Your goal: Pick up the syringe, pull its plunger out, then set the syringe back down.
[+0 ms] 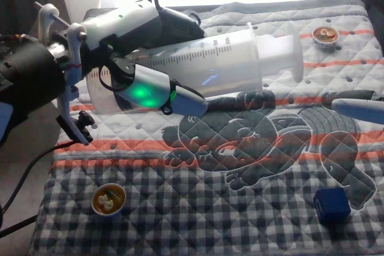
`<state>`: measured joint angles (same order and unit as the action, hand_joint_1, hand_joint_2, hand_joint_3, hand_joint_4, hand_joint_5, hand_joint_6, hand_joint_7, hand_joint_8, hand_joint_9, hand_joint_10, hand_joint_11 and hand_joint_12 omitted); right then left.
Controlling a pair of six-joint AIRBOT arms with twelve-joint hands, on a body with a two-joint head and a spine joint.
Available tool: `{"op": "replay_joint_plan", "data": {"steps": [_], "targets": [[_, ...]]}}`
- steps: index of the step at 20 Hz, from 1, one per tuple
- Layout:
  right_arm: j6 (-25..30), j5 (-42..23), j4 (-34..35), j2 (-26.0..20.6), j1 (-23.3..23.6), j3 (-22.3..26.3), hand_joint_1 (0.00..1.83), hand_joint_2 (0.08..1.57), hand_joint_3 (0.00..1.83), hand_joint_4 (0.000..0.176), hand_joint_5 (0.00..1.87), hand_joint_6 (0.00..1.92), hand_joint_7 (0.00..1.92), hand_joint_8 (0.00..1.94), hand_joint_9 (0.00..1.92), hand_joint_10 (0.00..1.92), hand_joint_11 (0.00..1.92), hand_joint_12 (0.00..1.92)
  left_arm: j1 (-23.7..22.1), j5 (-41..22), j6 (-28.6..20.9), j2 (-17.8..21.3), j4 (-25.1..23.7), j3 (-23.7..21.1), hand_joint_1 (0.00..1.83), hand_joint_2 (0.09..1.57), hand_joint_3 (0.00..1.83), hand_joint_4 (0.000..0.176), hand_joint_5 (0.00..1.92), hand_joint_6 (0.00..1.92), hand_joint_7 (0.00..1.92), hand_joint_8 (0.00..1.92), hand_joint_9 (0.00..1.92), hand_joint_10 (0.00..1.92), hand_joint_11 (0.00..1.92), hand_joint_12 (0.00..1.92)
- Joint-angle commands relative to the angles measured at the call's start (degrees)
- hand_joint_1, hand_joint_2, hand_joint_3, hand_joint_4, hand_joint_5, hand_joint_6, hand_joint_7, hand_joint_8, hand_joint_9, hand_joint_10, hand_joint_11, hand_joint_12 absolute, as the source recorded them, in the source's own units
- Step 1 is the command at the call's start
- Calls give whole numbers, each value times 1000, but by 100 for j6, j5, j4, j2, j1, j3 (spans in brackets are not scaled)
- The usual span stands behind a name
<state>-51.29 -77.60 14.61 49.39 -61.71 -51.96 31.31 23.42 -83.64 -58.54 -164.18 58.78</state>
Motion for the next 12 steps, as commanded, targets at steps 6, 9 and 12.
{"op": "replay_joint_plan", "data": {"steps": [6,9,12], "targets": [[643,-800,37,355,120,-327,627,773,0,7,46,5,9,1,68,18,0,558,-106,1449,-61,309,-398,-413,1349,1175,0,0,794,1130,892,1121,819,1474,627,1797],[673,-788,82,466,172,-373,747,775,0,0,87,10,34,4,47,6,0,409,-101,1611,-62,327,-509,-505,1357,1182,1,0,759,1268,885,1122,778,1417,567,1635],[958,-759,42,694,270,-507,749,774,0,0,127,16,63,6,128,30,0,790,-106,1661,-66,323,-599,-559,1363,1163,0,0,820,1137,916,1091,812,1406,622,1632]]}}
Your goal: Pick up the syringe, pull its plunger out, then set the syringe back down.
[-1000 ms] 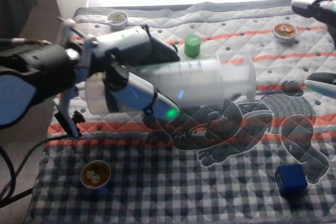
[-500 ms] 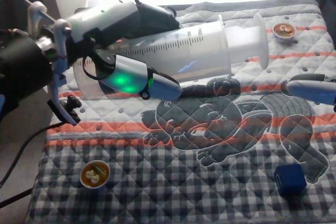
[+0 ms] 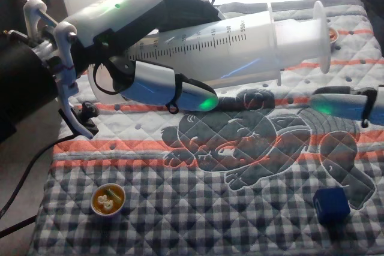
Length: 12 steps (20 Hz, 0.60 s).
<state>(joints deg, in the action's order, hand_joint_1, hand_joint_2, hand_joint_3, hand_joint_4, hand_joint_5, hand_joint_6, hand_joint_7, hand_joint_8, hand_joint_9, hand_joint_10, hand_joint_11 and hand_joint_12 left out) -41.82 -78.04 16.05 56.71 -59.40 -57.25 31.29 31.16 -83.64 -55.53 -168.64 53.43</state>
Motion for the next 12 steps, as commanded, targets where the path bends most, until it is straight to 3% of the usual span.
{"op": "replay_joint_plan", "data": {"steps": [1,3,4,6,7,8,11,12], "targets": [[87,-664,-179,35,116,-31,722,781,1,0,145,16,88,9,168,41,0,907,-106,902,-70,12,-172,-36,1366,1150,0,0,857,1006,939,1102,855,1413,662,1684],[87,-597,-278,74,210,-48,648,788,2,12,184,15,136,10,218,43,0,982,-105,910,-97,-9,-222,-42,1363,1149,0,0,860,1008,944,1102,852,1394,635,1684],[87,-571,-337,97,267,-59,620,763,0,27,217,20,171,14,247,42,0,940,-107,910,-105,-42,-251,-42,1255,1156,3,0,857,1034,949,1206,874,1241,671,1672],[87,-528,-398,137,332,-74,594,738,0,48,238,13,177,4,249,25,0,980,-113,912,-105,-79,-257,-34,1233,1165,2,0,839,1048,947,1257,904,1192,687,1687],[87,-496,-430,156,361,-80,599,750,0,43,230,6,162,2,241,18,0,942,-113,910,-105,-102,-257,-26,1229,1164,0,0,834,1069,954,1231,901,1156,674,1676],[87,-456,-463,193,406,-95,602,750,0,30,215,0,168,3,253,18,0,917,-112,897,-105,-116,-267,-24,1357,1157,0,0,799,1219,956,1016,822,1325,599,1526],[110,-449,-513,222,479,-103,568,789,10,39,223,6,179,4,284,23,0,882,-112,834,-105,-148,-277,-1,1365,1148,0,0,796,1226,963,957,859,1304,634,1517],[110,-449,-536,233,511,-110,576,818,17,30,221,4,182,3,287,21,0,939,-112,834,-106,-165,-280,-2,1369,1141,0,0,802,1204,972,925,891,1278,651,1493]]}}
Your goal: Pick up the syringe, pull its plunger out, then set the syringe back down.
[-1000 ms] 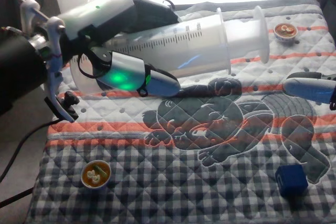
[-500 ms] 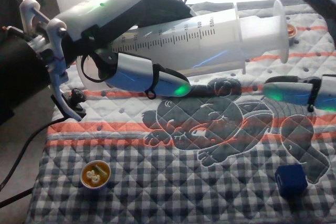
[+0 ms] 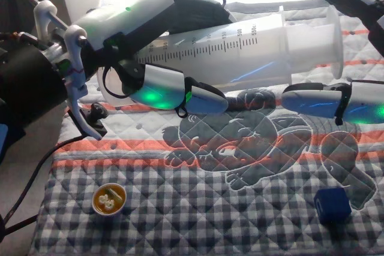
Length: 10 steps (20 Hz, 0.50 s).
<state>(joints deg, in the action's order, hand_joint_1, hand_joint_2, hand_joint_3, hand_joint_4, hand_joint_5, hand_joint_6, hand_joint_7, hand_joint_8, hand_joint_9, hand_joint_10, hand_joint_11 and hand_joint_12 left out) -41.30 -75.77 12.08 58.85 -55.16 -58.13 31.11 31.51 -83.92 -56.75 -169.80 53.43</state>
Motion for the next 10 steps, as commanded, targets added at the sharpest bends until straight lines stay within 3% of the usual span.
{"op": "replay_joint_plan", "data": {"steps": [1,2,3,4,5,6,7,8,9,10], "targets": [[57,-676,-145,26,96,-26,568,842,19,28,218,2,175,1,273,13,0,910,-95,807,-80,-57,-182,-4,1370,1139,0,0,806,1172,968,931,906,1281,664,1494],[57,-677,-146,35,101,-30,573,857,24,25,228,6,179,3,268,10,0,904,-100,809,-81,-74,-204,-4,1371,1138,0,0,818,1155,970,939,896,1286,656,1488],[57,-677,-150,39,102,-30,699,908,28,9,281,17,225,11,341,38,0,1084,-100,809,-81,-77,-207,-4,1372,1137,0,0,828,1115,975,963,880,1314,628,1518],[57,-677,-151,45,103,-31,864,976,14,0,472,45,436,42,536,114,261,1159,-100,808,-83,-73,-206,-2,1369,1148,1,0,802,1136,971,1013,837,1352,567,1554],[57,-677,-151,45,103,-32,945,978,6,0,607,76,575,88,663,186,423,1106,-99,808,-83,-71,-202,-1,1368,1149,1,0,806,1137,966,1023,837,1353,584,1564],[57,-677,-151,45,103,-32,945,978,6,0,607,76,575,88,663,186,423,1106,-99,808,-83,-70,-202,0,1368,1149,1,0,806,1137,966,1023,837,1353,584,1564],[57,-677,-150,45,103,-32,1160,1109,7,0,901,701,825,1022,894,599,720,1204,-98,804,-83,-70,-201,4,1371,1146,0,0,803,1107,966,1030,867,1347,648,1589],[57,-677,-150,45,103,-35,1328,1118,0,0,978,746,869,1157,940,1127,818,1338,-98,800,-83,-70,-193,8,1373,1141,0,0,800,1097,975,1015,893,1323,714,1555],[57,-677,-151,45,104,-34,1271,1114,0,0,1038,712,949,1223,987,1263,916,1542,-98,787,-83,-70,-183,19,1373,1139,0,0,811,1126,974,997,892,1299,670,1529],[57,-677,-150,45,104,-34,1260,1113,0,0,1050,705,965,1236,997,1291,935,1584,-97,772,-83,-71,-165,29,1373,1138,0,0,813,1132,974,993,892,1295,661,1524]]}}
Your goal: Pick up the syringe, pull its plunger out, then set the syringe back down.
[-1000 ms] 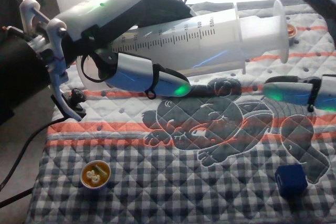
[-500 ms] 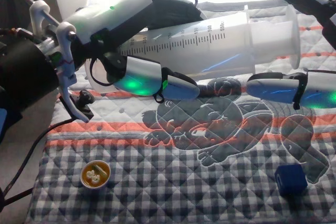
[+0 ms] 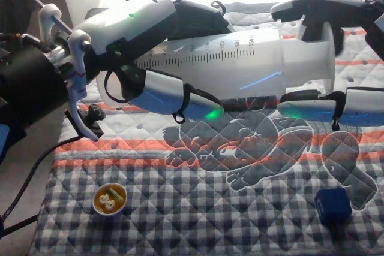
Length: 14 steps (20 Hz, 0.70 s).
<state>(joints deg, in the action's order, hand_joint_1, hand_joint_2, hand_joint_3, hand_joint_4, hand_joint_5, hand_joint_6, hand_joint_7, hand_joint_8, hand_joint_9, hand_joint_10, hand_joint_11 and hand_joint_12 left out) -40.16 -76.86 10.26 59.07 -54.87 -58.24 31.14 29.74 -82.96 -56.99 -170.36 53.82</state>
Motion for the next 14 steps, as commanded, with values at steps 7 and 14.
{"op": "replay_joint_plan", "data": {"steps": [7,14], "targets": [[-57,-570,44,20,76,-23,1262,1131,0,0,975,752,970,1315,1054,1609,1035,1831,-84,947,-180,-36,-32,16,1382,1126,0,0,877,869,957,1101,953,1359,792,1677],[-57,-588,57,-20,76,17,1248,1171,0,0,907,842,888,1438,966,1582,951,1756,2,949,-181,135,114,-4,1372,1136,0,0,876,935,950,1087,911,1383,719,1735]]}}
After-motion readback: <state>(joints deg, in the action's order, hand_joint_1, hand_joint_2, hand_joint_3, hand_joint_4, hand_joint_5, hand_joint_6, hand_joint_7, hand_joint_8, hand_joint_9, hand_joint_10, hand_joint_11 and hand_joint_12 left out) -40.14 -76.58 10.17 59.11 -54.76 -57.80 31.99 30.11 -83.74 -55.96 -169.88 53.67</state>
